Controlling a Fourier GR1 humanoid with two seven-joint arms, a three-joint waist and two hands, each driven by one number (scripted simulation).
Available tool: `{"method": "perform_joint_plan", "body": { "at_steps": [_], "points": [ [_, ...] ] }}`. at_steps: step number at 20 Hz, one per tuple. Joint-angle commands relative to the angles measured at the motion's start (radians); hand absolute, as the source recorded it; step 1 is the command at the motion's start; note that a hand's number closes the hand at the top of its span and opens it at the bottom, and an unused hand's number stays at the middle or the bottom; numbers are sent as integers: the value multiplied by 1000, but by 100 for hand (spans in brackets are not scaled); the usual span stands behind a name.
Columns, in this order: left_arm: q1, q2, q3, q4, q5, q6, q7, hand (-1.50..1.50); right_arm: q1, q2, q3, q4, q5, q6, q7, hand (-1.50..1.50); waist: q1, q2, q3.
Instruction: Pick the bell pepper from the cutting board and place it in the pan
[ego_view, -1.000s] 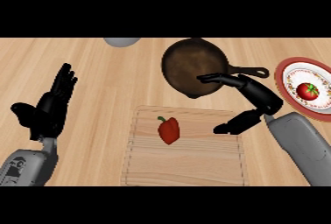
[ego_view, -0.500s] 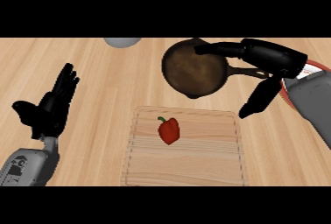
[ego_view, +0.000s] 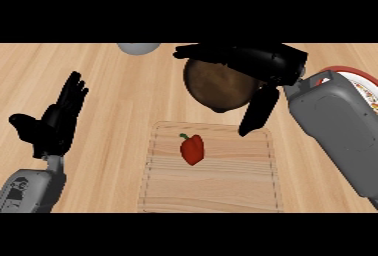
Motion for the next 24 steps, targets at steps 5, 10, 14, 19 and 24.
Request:
{"method": "perform_joint_plan", "body": {
  "at_steps": [5,10,14,19,24],
  "points": [
    [-30,-1,31,17,-29,-13,20,0,18,121,7,16,17,103,14,-150,2,2,1],
    [-51,-25,34,37,-42,-18,31,0,132,161,60,-177,60,125,205,-150,-10,-1,1],
    [41,-59,24,-5,-74,-11,-40,0,201,160,45,-229,89,156,253,-150,-7,-1,1],
    [-20,-59,47,15,-63,-40,21,0,207,220,56,-156,235,90,237,-150,-4,1,1],
    [-15,-38,97,51,-56,-78,-22,0,158,260,69,-12,314,108,190,-150,3,4,0]
  ]
}}
